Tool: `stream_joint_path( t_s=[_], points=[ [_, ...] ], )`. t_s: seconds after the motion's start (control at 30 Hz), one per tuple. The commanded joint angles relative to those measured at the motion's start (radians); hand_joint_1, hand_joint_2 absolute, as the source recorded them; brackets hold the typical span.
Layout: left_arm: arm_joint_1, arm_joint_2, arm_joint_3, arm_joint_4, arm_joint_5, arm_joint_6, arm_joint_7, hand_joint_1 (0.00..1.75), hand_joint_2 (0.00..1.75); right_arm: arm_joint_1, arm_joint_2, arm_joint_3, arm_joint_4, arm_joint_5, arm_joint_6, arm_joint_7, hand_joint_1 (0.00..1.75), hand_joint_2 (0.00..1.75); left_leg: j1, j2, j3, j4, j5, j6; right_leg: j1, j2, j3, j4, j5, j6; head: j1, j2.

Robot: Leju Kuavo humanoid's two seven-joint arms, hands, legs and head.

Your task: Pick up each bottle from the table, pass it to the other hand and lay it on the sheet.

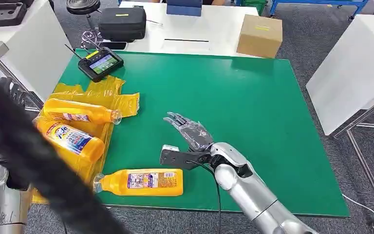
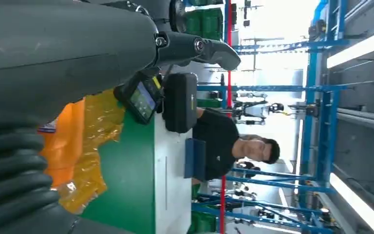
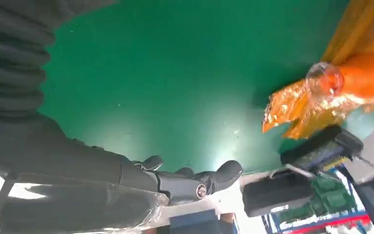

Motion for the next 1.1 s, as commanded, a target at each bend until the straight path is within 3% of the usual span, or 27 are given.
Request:
stream_joint_path(
  t_s=[0.03,0.33,0.7,0.83,1.0,1.1],
  points=[
    [-0.030,-0.068,-0.022,-0.032,-0.016,0.030,0.007,0.00,0.00,-0.162,0.086,0.179,0.219,-0.014,0.050,0.032,0.00,0.00,0.001,0.003,0.002,0.000,0.000,-0.004,0.000,0.002,0.001,0.000,0.000,-0.002,0.000,0.000],
    [-0.065,-0.074,-0.032,0.013,-0.020,0.053,0.005,0.00,0.00,-0.198,0.157,0.272,0.319,-0.051,0.074,0.053,0.00,0.00,0.002,0.001,0.002,-0.001,0.000,-0.005,0.001,0.000,0.002,-0.001,0.000,-0.002,0.000,0.000],
    [-0.008,-0.088,0.012,-0.053,-0.020,0.072,0.016,0.00,0.00,-0.147,0.138,0.313,0.160,-0.058,0.049,0.122,0.00,0.00,0.003,0.002,0.003,-0.001,0.000,-0.005,0.001,0.001,0.003,-0.002,0.000,-0.002,0.000,0.000],
    [0.076,-0.104,0.079,-0.140,-0.018,0.089,0.027,0.00,0.00,-0.064,0.092,0.295,-0.023,0.074,-0.129,0.221,0.00,0.00,0.002,0.002,0.002,-0.001,0.000,-0.004,0.000,0.001,0.002,-0.002,0.000,-0.002,0.000,0.000],
    [0.093,-0.112,0.096,-0.158,-0.018,0.080,0.032,0.00,0.00,-0.046,0.080,0.292,-0.066,0.085,-0.113,0.241,0.00,0.00,0.003,0.005,0.004,-0.002,-0.001,-0.006,0.000,0.002,0.004,-0.003,-0.001,-0.002,0.000,0.000],
    [0.123,-0.125,0.113,-0.181,-0.019,0.079,0.032,0.00,0.00,0.021,0.052,0.265,-0.163,0.197,-0.232,0.272,0.00,0.00,0.003,0.003,0.003,-0.002,-0.001,-0.006,0.001,0.000,0.003,-0.003,-0.001,-0.003,0.000,0.000]
  ],
)
